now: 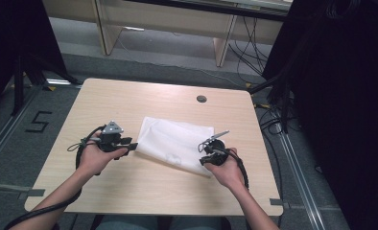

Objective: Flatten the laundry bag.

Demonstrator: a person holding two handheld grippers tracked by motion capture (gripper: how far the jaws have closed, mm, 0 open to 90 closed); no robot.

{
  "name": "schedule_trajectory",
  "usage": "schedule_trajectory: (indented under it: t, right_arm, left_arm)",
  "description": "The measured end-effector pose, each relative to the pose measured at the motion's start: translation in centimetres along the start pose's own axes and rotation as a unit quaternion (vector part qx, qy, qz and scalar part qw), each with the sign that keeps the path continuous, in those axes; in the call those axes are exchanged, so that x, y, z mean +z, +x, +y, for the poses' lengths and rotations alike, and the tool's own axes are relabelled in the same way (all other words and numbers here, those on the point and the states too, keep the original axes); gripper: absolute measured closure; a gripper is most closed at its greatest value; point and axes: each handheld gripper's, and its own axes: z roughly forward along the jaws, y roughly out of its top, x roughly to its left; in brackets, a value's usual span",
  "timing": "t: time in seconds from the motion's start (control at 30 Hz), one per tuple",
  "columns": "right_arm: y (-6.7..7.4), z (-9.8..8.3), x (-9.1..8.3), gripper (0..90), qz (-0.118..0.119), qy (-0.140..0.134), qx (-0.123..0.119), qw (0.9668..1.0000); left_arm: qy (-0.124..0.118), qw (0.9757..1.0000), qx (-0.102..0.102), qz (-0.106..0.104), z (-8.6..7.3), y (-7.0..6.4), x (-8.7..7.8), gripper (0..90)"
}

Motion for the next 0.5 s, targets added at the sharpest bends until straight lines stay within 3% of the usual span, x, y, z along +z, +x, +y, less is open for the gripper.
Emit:
schedule_trajectory:
  t: [0.07, 0.17, 0.23, 0.3, 0.33, 0.37, 0.43, 0.47, 0.5]
  right_arm:
    - [0.5, 0.7, 0.9, 81.2, 0.003, -0.012, -0.002, 0.9999]
    - [0.5, 1.2, 2.3, 82.3, 0.015, -0.015, -0.003, 0.9998]
    - [0.5, 1.2, 3.1, 83.4, 0.019, 0.006, 0.005, 0.9998]
    - [0.5, 0.7, 3.8, 85.4, 0.020, 0.033, 0.010, 0.9992]
    - [0.5, 0.5, 3.8, 85.6, 0.021, 0.036, 0.012, 0.9991]
    - [0.5, 0.3, 3.8, 85.7, 0.025, 0.030, 0.000, 0.9993]
    - [0.6, 0.2, 3.6, 85.7, 0.025, 0.047, -0.002, 0.9986]
    - [0.6, 0.2, 3.6, 85.7, 0.025, 0.047, -0.002, 0.9986]
    - [0.6, -0.1, 3.4, 85.8, 0.027, 0.050, -0.021, 0.9981]
  left_arm:
    - [-0.001, 0.9999, 0.015, 0.000, 0.5, -0.1, 0.5, 61.3]
    - [-0.003, 0.9998, 0.019, 0.005, 0.8, -0.1, 1.2, 61.5]
    - [0.004, 0.9986, 0.051, 0.007, 0.8, 0.0, 1.9, 61.5]
    - [0.012, 0.9980, 0.062, 0.000, 0.6, 0.0, 2.8, 62.2]
    - [0.012, 0.9980, 0.062, 0.000, 0.6, 0.0, 2.8, 62.8]
    - [0.033, 0.9972, 0.067, -0.008, 0.3, -0.2, 3.4, 63.4]
    - [0.047, 0.9967, 0.063, -0.021, 0.2, -0.2, 3.7, 64.7]
    - [0.057, 0.9963, 0.057, -0.031, -0.1, -0.4, 3.8, 64.7]
    - [0.080, 0.9948, 0.046, -0.044, -0.5, -0.6, 4.0, 67.6]
